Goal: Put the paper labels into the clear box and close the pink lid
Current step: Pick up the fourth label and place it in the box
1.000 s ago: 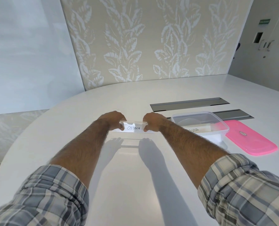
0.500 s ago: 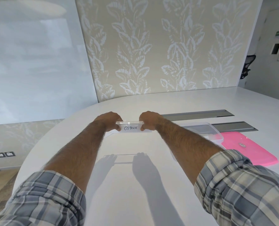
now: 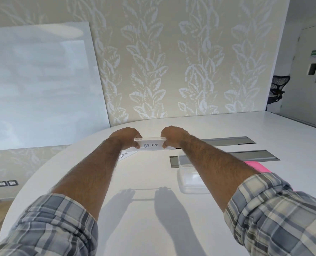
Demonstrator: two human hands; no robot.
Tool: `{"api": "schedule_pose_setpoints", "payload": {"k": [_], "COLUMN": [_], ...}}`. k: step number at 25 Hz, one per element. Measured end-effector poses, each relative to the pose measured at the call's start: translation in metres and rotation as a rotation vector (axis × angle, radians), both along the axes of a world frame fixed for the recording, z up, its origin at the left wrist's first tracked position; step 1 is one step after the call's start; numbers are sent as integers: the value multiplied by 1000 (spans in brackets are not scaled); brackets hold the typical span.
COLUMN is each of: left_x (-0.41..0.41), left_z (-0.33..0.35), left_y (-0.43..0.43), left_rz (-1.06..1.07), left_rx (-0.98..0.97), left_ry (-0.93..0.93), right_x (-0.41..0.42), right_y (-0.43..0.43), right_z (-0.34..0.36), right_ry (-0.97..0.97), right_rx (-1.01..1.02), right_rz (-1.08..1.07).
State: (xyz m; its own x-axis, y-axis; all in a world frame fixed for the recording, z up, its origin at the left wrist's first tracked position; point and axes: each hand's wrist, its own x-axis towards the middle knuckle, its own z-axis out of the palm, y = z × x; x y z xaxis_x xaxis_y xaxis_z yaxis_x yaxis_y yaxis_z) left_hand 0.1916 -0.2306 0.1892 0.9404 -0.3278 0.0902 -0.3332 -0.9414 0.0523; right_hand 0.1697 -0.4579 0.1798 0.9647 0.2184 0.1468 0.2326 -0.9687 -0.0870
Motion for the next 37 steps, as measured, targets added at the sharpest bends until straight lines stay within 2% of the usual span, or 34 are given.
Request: {"api": "schedule_pose_setpoints", "payload": {"k": [11, 21, 37], "left_x": [2, 18, 62], "left_z": [-4, -35, -102], "left_y": [-101, -179, -232], "left_rz": [-57, -106, -107], "left_rx": [-8, 28, 72], "left_ry": [-5, 26, 137], "right_x": [-14, -8, 42], "right_y": [-98, -169, -217], "right_z": [3, -21, -91], "right_ry": [21, 58, 165], "right_rx": [4, -40, -85], "right_rz": [-74, -144, -140]}}
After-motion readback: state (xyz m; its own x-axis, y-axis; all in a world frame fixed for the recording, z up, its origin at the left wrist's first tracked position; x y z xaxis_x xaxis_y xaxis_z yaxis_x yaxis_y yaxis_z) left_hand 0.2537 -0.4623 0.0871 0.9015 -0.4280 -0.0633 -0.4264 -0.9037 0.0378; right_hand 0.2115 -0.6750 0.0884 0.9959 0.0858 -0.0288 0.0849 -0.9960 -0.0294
